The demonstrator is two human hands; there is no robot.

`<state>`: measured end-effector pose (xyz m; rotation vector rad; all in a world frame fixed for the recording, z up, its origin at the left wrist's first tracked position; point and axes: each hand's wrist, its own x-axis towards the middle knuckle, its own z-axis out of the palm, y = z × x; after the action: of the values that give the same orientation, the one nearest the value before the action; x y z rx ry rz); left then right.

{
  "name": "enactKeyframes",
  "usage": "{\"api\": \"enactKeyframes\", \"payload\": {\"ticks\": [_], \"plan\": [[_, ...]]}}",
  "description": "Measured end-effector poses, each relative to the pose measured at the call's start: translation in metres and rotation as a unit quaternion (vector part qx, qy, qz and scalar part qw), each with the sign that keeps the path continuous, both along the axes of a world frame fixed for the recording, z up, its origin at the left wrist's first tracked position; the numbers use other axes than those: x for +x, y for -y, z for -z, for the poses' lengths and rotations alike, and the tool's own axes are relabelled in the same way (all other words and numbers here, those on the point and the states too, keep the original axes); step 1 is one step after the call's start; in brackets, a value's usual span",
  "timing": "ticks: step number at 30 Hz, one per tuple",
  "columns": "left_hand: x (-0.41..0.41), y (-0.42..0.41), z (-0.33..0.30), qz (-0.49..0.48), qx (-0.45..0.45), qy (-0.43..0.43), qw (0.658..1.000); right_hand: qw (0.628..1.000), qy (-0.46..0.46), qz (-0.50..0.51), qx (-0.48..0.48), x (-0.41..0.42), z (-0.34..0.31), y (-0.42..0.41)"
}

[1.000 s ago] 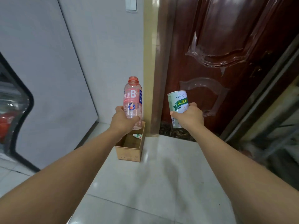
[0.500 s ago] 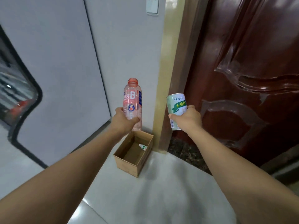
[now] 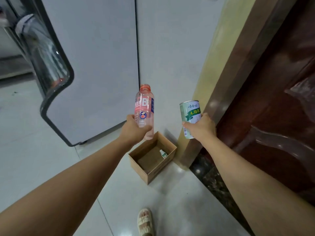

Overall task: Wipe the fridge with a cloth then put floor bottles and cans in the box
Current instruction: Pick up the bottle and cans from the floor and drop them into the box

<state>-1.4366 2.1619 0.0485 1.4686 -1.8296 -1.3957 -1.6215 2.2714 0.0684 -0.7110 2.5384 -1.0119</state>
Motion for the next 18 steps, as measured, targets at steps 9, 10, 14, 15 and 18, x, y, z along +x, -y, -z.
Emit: {"api": "enactKeyframes", "payload": {"ticks": [9, 10, 14, 15, 18], "plan": [[-0.041, 0.09, 0.043, -0.047, 0.037, 0.008, 0.998, 0.997, 0.008, -0.072, 0.041, -0.045, 0.041, 0.123], [-0.045, 0.098, 0.049, -0.05, 0.039, 0.014, 0.998, 0.996, 0.011, -0.08, 0.049, -0.05, 0.048, 0.134], [-0.058, 0.124, 0.077, -0.074, 0.077, 0.032, 0.994, 0.989, 0.027, -0.119, 0.086, -0.066, 0.078, 0.175], [-0.061, 0.129, 0.084, -0.084, 0.088, 0.037, 0.992, 0.986, 0.026, -0.133, 0.093, -0.07, 0.086, 0.184], [-0.073, 0.142, 0.107, -0.119, 0.122, 0.047, 0.984, 0.979, 0.033, -0.171, 0.105, -0.084, 0.114, 0.212]]}}
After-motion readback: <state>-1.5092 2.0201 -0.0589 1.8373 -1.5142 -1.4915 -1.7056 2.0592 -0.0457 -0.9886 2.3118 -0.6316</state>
